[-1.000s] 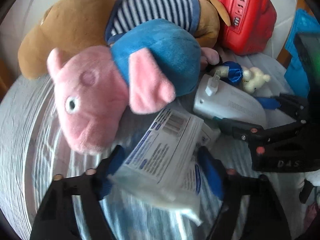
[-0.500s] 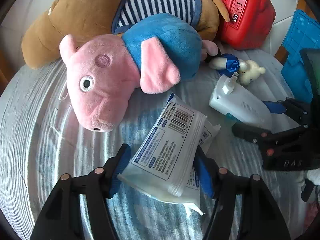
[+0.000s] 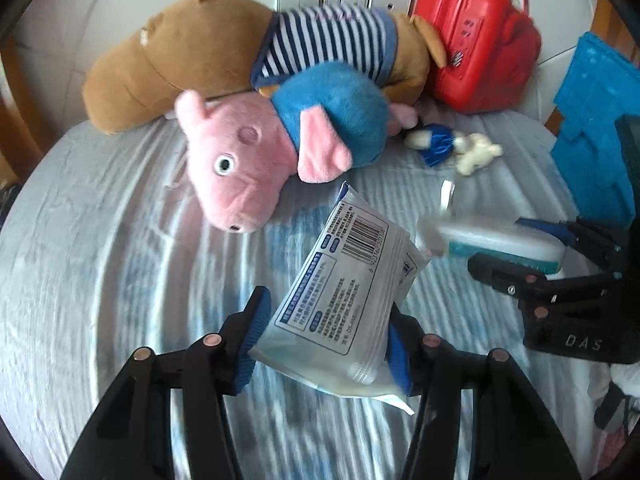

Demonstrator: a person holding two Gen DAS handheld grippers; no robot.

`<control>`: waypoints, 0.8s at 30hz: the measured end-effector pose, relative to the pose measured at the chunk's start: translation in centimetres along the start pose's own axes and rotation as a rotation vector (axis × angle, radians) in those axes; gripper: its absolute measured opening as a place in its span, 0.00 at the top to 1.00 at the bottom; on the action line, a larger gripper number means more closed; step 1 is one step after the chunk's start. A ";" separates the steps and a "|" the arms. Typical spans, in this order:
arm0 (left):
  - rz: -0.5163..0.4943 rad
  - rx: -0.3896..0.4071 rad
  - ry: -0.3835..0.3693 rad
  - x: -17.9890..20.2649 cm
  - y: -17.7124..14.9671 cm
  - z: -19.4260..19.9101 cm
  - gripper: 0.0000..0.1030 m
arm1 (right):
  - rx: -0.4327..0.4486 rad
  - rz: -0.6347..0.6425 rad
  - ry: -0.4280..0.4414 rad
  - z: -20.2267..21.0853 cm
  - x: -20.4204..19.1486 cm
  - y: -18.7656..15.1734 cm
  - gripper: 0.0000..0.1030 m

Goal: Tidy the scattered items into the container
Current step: 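Close the left gripper on the wipes pack while the right gripper reaches the white device, then lift the wipes pack with the left gripper while the right gripper grasps and lifts the white device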

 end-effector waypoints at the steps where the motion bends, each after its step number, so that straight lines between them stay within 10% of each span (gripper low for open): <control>1: 0.001 0.002 0.002 0.0 -0.5 1.0 0.49 | -0.003 -0.005 0.003 0.1 -1.7 -0.4 0.27; 11: 0.017 -0.014 0.014 0.6 -7.2 8.7 0.49 | -0.013 -0.039 0.028 6.2 -6.3 -10.2 0.29; 14: 0.013 -0.002 0.018 1.1 -8.1 10.2 0.49 | 0.001 -0.044 0.046 8.7 -7.1 -11.8 0.65; 24: 0.019 0.003 0.041 2.0 -11.6 13.5 0.49 | -0.026 -0.073 0.078 10.1 -7.0 -15.4 0.68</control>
Point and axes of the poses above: each gripper's, at about its wrist camera, not at the fingertips, and z roughly against the way its jaws point, x to its right, y to its top, the point moved 3 cm from there along -z, roughly the way its jaws point, and after that the axes turned 10 degrees about -z, right-handed, at the moved point
